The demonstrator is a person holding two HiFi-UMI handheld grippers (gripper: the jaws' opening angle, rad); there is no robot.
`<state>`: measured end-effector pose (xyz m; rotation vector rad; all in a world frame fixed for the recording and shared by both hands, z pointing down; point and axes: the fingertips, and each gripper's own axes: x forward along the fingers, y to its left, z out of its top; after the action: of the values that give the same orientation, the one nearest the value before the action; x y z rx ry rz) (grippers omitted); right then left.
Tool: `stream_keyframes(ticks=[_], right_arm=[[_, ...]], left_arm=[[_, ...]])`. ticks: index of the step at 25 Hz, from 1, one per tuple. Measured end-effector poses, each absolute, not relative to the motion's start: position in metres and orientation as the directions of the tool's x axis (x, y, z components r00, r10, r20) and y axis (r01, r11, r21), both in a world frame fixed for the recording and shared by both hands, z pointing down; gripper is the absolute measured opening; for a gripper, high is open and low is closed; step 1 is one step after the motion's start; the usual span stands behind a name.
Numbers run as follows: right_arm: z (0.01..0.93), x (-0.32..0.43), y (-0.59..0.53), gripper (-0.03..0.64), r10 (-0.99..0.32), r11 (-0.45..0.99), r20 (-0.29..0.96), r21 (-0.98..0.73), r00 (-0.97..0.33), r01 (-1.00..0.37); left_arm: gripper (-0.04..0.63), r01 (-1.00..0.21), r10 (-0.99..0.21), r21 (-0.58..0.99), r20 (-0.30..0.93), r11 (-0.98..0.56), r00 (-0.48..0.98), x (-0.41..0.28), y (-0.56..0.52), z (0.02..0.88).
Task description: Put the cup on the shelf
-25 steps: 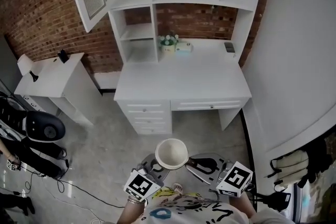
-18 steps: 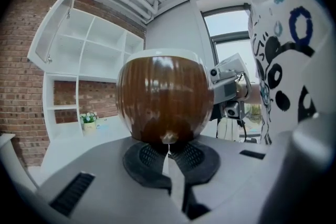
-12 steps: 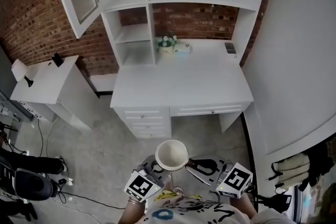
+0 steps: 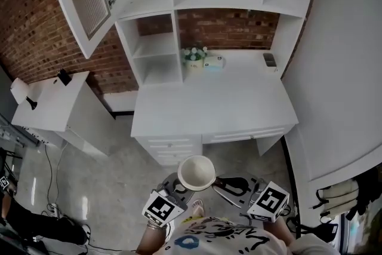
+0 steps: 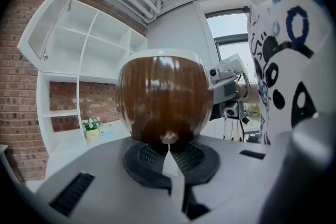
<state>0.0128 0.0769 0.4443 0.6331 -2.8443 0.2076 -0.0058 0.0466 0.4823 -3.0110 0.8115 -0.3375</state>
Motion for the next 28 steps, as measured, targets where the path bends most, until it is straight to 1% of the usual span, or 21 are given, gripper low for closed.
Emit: stream_keyframes(ticks=[7,12,17,28], right_arm=[[0.443,-0.004,0.038,0.061,-0.424,0.887,0.261,-0.074,-0.867,-0.456],[0.44,-0.017,0.019,0.061,-0.432,0.879,0.242,-0.099,-0.869,-0.466],[0.445,-0.03,0.006,0.061,-0.452,0.871,0.26,-0.078,-0.853,-0.485],[0.445,-0.034,-0.012,0.061,-0.471,0.856,0.283,-0.084,-0.836,-0.511]], left_arm=[[0.017,-0.48,-0.48,-0.048,0.194,-0.876,0.856,-0.021,0.007,0.482],[0.017,-0.462,-0.461,-0.04,0.188,-0.886,0.867,-0.029,-0.011,0.484],[0.017,-0.454,-0.453,-0.038,0.179,-0.89,0.873,-0.042,-0.025,0.487],[0.017,-0.423,-0.418,-0.013,0.182,-0.906,0.89,-0.043,-0.043,0.492]])
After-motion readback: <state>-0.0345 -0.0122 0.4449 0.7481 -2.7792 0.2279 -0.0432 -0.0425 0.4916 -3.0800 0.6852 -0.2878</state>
